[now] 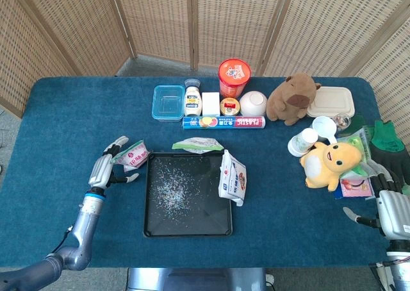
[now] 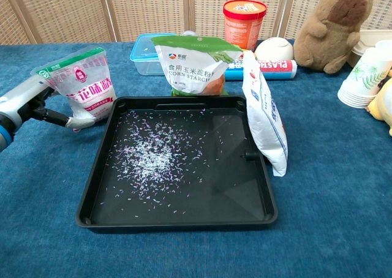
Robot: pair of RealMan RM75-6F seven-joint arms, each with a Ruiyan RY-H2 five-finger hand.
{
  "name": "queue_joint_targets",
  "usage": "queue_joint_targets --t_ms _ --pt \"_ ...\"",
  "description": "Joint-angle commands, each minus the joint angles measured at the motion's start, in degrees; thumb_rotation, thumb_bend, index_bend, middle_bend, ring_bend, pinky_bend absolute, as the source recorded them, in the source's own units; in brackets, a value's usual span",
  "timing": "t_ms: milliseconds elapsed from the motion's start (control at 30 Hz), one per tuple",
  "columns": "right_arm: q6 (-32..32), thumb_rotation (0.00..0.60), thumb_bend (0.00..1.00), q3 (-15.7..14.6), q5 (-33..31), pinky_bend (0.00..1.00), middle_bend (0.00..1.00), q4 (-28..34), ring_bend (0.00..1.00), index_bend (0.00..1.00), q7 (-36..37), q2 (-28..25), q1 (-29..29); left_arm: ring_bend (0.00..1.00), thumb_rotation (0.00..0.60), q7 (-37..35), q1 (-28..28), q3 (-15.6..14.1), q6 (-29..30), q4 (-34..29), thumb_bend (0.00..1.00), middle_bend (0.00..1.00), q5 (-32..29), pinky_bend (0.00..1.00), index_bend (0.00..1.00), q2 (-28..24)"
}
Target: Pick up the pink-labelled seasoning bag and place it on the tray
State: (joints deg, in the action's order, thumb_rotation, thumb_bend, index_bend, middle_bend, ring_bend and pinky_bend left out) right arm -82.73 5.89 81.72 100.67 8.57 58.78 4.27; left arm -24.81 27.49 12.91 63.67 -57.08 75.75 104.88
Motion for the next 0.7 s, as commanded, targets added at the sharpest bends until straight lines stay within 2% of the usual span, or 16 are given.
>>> queue_joint_targets --t_ms 33,233,433,500,700 --pt "0.0 0.6 0.0 0.0 0.0 0.0 0.0 0.0 0.01 0.0 0.1 0.0 0.0 0.12 0.6 1.0 0.2 0.2 1.0 0.9 0.16 0.08 0.0 0.14 0.13 0.9" --pt "0.0 0.6 0.0 0.0 0.1 0.0 0.0 0.0 0.01 0.0 0.1 0.0 0.0 0.21 0.6 2.6 0.6 1.2 2.4 2.5 0.22 0.16 -0.8 0.28 0.28 2.9" --pt "-0.1 0.6 0.0 0.0 0.2 0.0 0.0 0.0 0.01 0.0 0.1 0.0 0.0 0.36 0.6 6.0 1.1 2.7 4.7 4.9 0.25 0.33 -2.0 0.47 0.47 5.9" --pt "-0.1 0.6 0.0 0.0 0.2 0.0 0.0 0.0 0.01 0.0 0.1 0.0 0.0 0.4 0.6 6.9 1.4 3.3 5.1 5.7 0.26 0.38 -2.5 0.51 0.53 6.7" --pt "-0.3 0.6 0.0 0.0 0.2 0.0 0.0 -0.2 0.01 0.0 0.3 0.0 0.0 0.47 0.6 8.3 3.0 4.4 6.4 8.5 0.32 0.46 -2.3 0.56 0.61 8.5"
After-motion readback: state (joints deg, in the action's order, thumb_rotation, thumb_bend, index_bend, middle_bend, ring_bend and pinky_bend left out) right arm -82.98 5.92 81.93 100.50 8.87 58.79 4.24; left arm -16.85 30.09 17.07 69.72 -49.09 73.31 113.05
